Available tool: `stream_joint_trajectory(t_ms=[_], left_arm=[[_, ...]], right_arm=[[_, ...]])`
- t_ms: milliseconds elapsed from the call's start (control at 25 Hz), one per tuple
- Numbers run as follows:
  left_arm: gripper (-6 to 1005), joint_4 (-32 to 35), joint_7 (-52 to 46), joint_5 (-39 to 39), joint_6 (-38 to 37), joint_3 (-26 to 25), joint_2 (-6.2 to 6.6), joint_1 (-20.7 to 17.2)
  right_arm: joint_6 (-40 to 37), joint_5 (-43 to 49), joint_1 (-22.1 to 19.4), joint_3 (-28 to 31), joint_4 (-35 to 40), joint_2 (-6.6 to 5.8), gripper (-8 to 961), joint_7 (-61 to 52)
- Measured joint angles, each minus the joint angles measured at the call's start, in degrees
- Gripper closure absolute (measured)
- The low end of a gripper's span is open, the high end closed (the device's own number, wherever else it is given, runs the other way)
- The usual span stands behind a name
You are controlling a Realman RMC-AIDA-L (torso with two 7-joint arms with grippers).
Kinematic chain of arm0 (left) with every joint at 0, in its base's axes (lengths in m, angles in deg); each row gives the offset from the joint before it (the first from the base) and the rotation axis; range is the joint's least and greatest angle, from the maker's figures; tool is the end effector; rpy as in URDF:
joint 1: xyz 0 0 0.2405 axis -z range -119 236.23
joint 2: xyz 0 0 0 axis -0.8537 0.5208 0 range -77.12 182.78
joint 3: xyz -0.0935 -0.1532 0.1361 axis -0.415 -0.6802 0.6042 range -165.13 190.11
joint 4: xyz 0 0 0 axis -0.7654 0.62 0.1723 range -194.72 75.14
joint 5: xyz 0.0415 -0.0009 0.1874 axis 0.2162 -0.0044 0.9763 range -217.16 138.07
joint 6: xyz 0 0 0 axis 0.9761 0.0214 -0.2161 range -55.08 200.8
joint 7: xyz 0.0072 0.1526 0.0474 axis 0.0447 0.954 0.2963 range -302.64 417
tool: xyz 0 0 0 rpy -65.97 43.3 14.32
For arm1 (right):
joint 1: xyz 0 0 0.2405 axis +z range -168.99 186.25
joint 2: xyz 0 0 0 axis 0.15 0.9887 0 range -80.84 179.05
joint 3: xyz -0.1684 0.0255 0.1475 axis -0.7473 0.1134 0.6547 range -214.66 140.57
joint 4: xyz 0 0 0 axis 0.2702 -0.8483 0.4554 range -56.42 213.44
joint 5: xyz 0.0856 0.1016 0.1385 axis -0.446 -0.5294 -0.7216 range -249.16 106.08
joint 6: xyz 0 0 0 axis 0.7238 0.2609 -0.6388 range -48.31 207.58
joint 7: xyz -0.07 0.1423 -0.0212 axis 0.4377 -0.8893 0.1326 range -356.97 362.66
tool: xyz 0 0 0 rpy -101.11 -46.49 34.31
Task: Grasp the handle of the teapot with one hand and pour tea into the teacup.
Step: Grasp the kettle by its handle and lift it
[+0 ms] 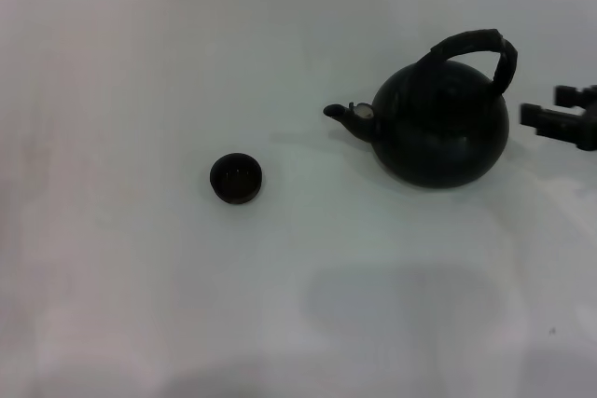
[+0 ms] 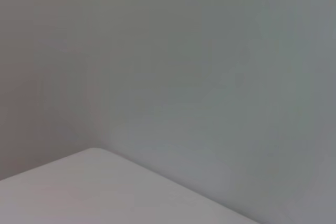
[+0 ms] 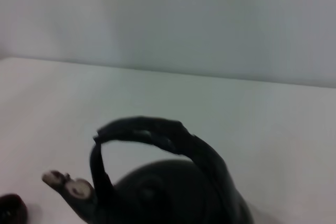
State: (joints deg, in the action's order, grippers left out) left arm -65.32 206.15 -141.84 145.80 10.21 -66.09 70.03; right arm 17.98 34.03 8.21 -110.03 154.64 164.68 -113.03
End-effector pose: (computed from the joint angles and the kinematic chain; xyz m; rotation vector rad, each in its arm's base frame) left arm -0.3777 0.2282 0.0285 -1.2302 -1.0088 -0.7915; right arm 0.2720 0.2777 0.0490 -2.2643 1.0271 0.3485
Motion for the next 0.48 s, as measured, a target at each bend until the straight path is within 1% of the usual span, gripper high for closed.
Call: stream_joint_trajectory(t_ms=[120,200,320,480], left_arm=[[107,0.0,0.0,0.0,0.0,0.0,0.0,0.16],[107,0.01,0.01,0.0,0.0,0.0,0.0,0.14],[107,0.0,0.01,0.0,0.0,0.0,0.0,-0.05],[106,0.0,0.01,0.0,0.0,0.0,0.0,-0.09]], right_arm=[[0.09,-2.32,2.93,0.31,-4.35,-0.16,300,2.13],[0.13,-3.85,4.09,0.74,-6.39,-0.24,300,3.79],[0.21,-5.93,4.64,0.88,-7.57,-0.22,301,7.19],[0.95,-6.62,4.87,0.87,-7.85,-0.13,302,8.38]])
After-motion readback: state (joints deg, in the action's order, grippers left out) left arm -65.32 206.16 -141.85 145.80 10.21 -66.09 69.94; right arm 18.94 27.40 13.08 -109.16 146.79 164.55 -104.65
